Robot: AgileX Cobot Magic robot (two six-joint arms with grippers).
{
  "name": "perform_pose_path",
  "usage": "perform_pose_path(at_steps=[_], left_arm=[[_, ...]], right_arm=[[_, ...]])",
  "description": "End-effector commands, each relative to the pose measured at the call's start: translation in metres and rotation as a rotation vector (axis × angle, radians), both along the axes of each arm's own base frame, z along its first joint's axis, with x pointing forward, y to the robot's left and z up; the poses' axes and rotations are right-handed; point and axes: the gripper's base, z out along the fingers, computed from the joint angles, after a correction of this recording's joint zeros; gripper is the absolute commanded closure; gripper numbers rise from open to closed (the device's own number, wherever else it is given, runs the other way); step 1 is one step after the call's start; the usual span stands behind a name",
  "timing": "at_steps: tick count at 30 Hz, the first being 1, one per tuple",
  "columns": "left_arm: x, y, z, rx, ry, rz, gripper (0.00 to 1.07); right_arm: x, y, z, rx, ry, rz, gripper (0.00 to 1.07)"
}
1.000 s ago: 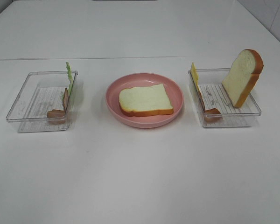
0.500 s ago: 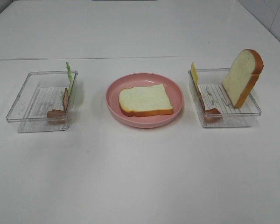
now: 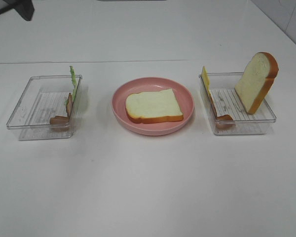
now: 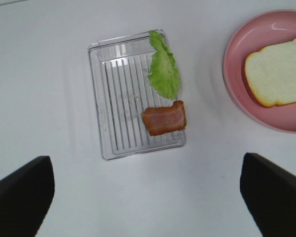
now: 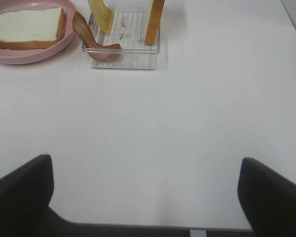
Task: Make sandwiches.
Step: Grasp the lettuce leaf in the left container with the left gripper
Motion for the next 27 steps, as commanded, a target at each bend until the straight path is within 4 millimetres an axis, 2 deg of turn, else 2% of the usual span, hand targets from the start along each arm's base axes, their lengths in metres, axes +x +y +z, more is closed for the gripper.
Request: perform_pose_path(at_steps=[1,2,4,5,6,8,11,13,14,16,18,19,22,27], left_arm=[[0.023,-0.011,-0.025,-0.012,0.016,0.021,0.13],[0.034,-0.017,-0.037,-0.019,0.033,0.035,0.13],[0.040,-0.020,-0.044,-0.025,0.043,0.041,0.13],[0.051,-0.027,-0.057,-0.035,0.075,0.046,0.13],[0.051,-0.027,-0.057,-0.035,0.075,0.046,0.13],[0.066,-0.036,-0.071,-0.047,0.105,0.049,0.13],[0.072,-0.039,-0.075,-0.049,0.111,0.051,0.13],[0.093,-0.045,-0.089,-0.049,0.126,0.066,0.13],[0.093,-0.045,-0.089,-0.049,0.126,0.066,0.13],[0.110,-0.041,-0.102,-0.072,0.154,0.116,0.13],[0.114,-0.039,-0.105,-0.090,0.163,0.130,0.13],[0.123,-0.032,-0.112,-0.132,0.189,0.159,0.13],[0.130,-0.028,-0.115,-0.167,0.197,0.168,0.13],[0.146,-0.014,-0.133,-0.187,0.201,0.203,0.13]], right_arm=[[-0.004,0.000,0.000,0.005,-0.037,-0.004,0.09],[-0.004,0.000,0.000,0.005,-0.037,-0.004,0.09],[-0.004,0.000,0.000,0.005,-0.037,-0.004,0.09],[-0.004,0.000,0.000,0.005,-0.037,-0.004,0.09],[-0.004,0.000,0.000,0.005,-0.037,-0.004,0.09],[-0.004,0.000,0.000,0.005,-0.037,-0.004,0.09],[-0.004,0.000,0.000,0.005,-0.037,-0.004,0.09],[-0.004,0.000,0.000,0.005,-0.037,-0.004,0.09],[-0.004,0.000,0.000,0.005,-0.037,-0.004,0.09],[-0.004,0.000,0.000,0.005,-0.037,-0.004,0.09],[-0.004,0.000,0.000,0.005,-0.037,-0.004,0.09],[-0.004,0.000,0.000,0.005,-0.037,-0.004,0.09],[-0.004,0.000,0.000,0.005,-0.037,-0.004,0.09],[-0.004,0.000,0.000,0.005,-0.037,-0.004,0.09]])
